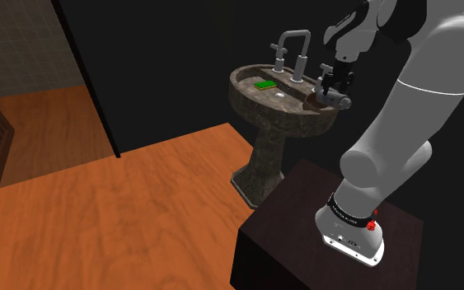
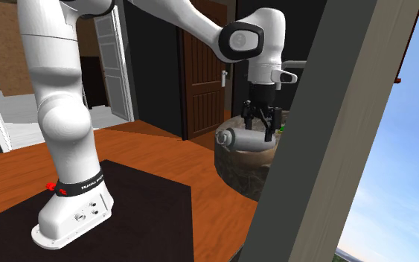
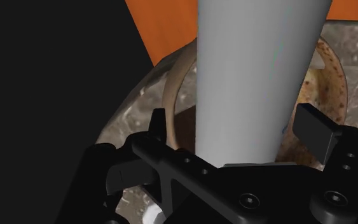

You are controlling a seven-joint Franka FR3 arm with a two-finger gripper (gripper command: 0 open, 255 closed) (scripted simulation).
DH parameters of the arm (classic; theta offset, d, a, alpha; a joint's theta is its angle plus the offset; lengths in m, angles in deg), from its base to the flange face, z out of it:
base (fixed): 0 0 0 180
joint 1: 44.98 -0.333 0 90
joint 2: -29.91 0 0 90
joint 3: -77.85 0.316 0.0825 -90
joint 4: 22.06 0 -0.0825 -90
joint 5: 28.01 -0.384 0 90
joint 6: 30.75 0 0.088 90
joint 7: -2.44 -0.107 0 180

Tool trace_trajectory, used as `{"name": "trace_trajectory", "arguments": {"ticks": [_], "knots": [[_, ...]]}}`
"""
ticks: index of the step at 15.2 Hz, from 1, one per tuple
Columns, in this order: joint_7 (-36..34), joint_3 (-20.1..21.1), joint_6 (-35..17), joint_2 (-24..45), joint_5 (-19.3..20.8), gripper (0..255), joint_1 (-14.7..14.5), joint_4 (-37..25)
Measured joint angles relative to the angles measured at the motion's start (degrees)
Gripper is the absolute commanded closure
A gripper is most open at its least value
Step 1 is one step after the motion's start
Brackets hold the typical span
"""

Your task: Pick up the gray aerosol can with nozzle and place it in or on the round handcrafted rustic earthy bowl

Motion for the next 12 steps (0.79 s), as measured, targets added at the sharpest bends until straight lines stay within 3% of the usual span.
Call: {"name": "trace_trajectory", "arguments": {"ticks": [6,12], "knots": [[-0.7,-0.1,5.8,-2.0,1.3,0,-0.2,-4.3],[-0.9,0.0,6.7,-2.1,1.3,0,-0.4,-5.1]]}}
